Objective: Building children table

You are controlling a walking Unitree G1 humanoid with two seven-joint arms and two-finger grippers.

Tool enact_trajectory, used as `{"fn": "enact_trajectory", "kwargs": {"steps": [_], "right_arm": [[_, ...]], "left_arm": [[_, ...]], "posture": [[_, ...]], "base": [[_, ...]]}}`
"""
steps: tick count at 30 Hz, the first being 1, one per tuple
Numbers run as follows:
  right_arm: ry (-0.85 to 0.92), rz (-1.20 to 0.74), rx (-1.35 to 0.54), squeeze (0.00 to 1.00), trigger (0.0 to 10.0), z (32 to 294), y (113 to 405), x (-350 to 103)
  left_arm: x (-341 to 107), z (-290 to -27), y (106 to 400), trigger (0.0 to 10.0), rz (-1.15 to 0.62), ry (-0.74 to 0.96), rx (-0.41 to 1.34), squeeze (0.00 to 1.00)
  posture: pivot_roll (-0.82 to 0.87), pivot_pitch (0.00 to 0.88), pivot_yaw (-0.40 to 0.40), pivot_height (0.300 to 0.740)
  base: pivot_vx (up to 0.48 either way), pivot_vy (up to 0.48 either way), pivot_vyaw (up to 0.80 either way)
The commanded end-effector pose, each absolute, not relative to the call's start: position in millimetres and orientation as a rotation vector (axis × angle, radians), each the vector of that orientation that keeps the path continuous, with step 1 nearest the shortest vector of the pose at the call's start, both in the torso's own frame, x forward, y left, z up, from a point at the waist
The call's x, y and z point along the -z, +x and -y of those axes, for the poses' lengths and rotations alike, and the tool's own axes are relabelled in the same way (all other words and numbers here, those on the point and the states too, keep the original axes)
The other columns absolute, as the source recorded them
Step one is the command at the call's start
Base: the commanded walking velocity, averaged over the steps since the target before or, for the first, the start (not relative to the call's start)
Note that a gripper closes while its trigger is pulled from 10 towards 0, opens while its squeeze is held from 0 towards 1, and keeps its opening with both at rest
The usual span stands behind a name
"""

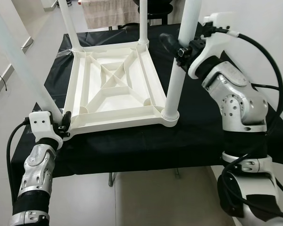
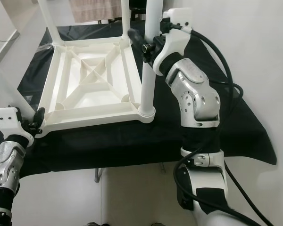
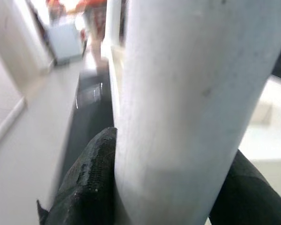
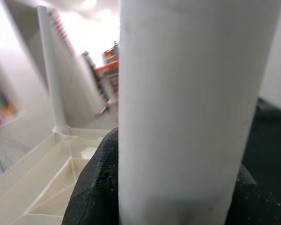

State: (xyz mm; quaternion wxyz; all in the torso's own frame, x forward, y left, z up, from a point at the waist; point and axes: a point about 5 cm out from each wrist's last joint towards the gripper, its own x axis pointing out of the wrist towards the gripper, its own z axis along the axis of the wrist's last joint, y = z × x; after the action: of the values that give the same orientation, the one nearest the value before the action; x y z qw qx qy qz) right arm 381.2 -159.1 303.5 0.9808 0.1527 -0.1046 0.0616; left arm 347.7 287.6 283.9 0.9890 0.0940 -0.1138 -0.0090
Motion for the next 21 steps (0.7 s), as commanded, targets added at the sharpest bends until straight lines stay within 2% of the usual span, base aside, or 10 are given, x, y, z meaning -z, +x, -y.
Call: {"fn": "enact_trajectory", "kwargs": {"steps": [1,4,5,6,7,8,9,13,14,21], "right_arm": [[0.261,-0.175,0.037,0.0,0.0,175.5,384.9,-208.2],[0.279,-0.227,0.041,0.0,0.0,169.1,382.9,-196.1],[0.329,-0.329,0.017,0.0,0.0,148.6,375.7,-171.7],[0.412,-0.466,-0.035,0.0,0.0,116.3,362.1,-143.0],[0.412,-0.466,-0.035,0.0,0.0,116.3,362.1,-143.0],[0.476,-0.573,-0.09,0.0,0.0,87.2,347.9,-123.7],[0.539,-0.666,-0.152,0.0,0.0,55.4,333.1,-110.0],[0.6,-0.751,-0.206,0.0,0.0,21.7,318.8,-99.9],[0.615,-0.796,-0.215,0.0,0.0,6.1,314.4,-92.0],[0.568,-0.875,-0.127,0.0,0.0,-17.1,310.2,-64.8]], "left_arm": [[-393.3,-299.1,309.5,0.0,0.694,0.098,0.011,0.0],[-417.5,-294.2,306.0,0.0,0.74,0.119,0.04,0.0],[-455.9,-280.0,302.3,4.9,0.811,0.159,0.101,0.0],[-498.0,-257.3,295.7,6.2,0.892,0.19,0.187,0.0],[-498.0,-257.3,295.7,6.2,0.892,0.19,0.187,0.0],[-529.8,-235.4,287.3,6.6,0.952,0.222,0.264,0.0],[-555.1,-210.3,280.8,9.1,0.996,0.246,0.348,0.0],[-574.1,-179.6,276.7,10.0,1.023,0.261,0.457,0.0],[-576.6,-162.1,279.5,10.0,1.013,0.251,0.53,1.0],[-549.8,-111.6,304.3,10.0,0.874,0.222,0.76,1.0]], "posture": [[-0.02,0.081,0.056,0.74],[-0.01,0.077,0.058,0.74],[0.02,0.071,0.066,0.74],[0.04,0.071,0.072,0.74],[0.04,0.071,0.072,0.74],[0.05,0.067,0.074,0.74],[0.06,0.059,0.081,0.74],[0.06,0.059,0.094,0.74],[0.07,0.056,0.097,0.74],[0.07,0.06,0.099,0.74]], "base": [[0.0,0.0,0.0],[0.0,0.0,0.0],[0.0,0.0,0.0],[0.0,0.0,0.0],[0.0,0.0,0.0],[0.0,0.0,0.0],[0.0,0.0,0.0],[0.0,0.0,0.0],[0.0,0.0,0.0],[0.0,0.0,0.0]]}}
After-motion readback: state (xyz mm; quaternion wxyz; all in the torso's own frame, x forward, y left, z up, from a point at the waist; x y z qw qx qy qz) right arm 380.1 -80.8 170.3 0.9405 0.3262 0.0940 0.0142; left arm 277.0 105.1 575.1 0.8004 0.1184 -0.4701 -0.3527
